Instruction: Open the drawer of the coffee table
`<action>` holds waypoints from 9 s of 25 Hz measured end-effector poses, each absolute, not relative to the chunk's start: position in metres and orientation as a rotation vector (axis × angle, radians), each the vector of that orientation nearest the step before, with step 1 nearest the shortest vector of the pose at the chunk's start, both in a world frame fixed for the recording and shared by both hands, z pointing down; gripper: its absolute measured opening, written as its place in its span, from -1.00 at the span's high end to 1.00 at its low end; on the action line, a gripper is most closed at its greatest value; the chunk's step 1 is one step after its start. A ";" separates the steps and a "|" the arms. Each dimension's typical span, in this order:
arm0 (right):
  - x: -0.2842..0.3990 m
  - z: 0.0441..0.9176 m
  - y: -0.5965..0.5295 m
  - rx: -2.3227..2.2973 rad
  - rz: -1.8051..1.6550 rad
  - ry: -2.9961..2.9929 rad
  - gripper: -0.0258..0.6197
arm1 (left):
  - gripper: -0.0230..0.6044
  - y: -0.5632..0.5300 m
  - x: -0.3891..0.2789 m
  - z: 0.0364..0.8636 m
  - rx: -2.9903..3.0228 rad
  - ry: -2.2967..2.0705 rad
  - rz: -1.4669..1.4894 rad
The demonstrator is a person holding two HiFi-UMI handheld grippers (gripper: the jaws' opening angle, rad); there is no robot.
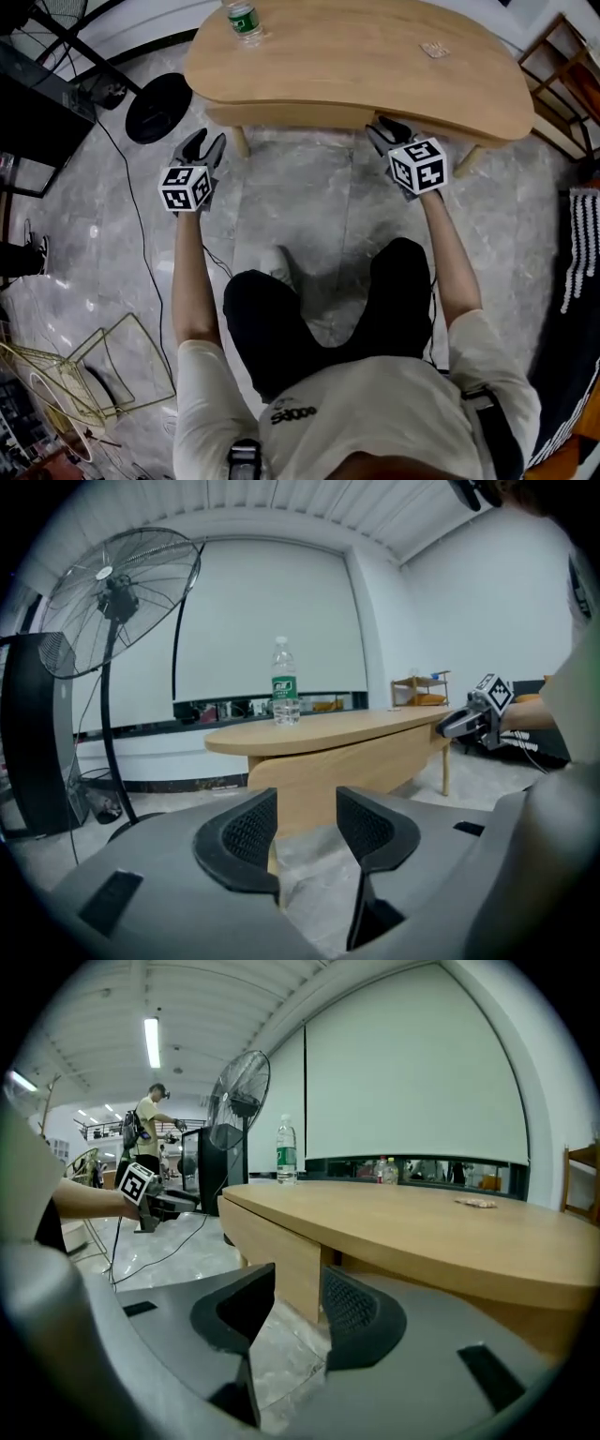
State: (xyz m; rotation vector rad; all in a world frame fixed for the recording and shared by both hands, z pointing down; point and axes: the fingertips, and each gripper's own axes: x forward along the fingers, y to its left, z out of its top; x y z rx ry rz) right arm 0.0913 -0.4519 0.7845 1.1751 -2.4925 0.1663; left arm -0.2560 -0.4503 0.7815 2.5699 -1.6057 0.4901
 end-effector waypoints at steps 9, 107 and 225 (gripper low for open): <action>0.086 0.801 -0.485 1.237 0.191 -2.450 0.36 | -0.01 -0.508 -0.277 0.805 2.511 -1.579 0.499; 0.058 0.852 -0.277 0.930 0.367 -2.453 0.47 | 0.11 -0.305 -0.288 0.867 2.327 -1.533 0.526; 0.004 -0.044 -0.020 1.385 -0.501 -2.481 0.91 | 0.87 -0.014 -0.247 -0.041 3.020 -1.760 0.440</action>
